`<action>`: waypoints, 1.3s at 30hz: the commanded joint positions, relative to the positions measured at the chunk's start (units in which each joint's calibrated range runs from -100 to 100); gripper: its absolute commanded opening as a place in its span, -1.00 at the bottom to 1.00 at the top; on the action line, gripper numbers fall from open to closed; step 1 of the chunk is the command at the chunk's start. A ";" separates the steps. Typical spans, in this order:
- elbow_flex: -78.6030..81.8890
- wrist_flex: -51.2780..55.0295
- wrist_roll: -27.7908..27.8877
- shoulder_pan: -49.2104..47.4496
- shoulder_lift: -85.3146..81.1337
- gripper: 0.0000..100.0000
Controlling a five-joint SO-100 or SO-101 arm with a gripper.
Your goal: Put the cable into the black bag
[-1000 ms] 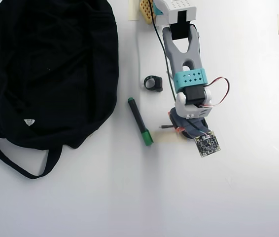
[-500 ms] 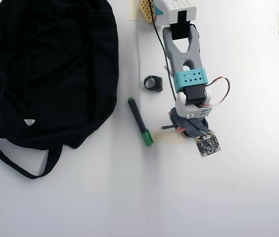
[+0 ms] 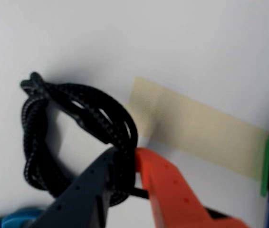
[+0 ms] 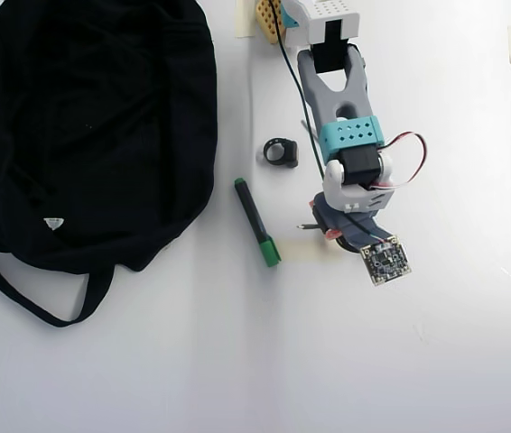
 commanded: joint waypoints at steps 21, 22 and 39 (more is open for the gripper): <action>-17.73 13.99 -0.13 0.35 -2.22 -0.95; -17.91 14.42 -0.13 0.58 -2.22 -0.95; -20.25 16.23 0.08 2.75 -7.20 -0.96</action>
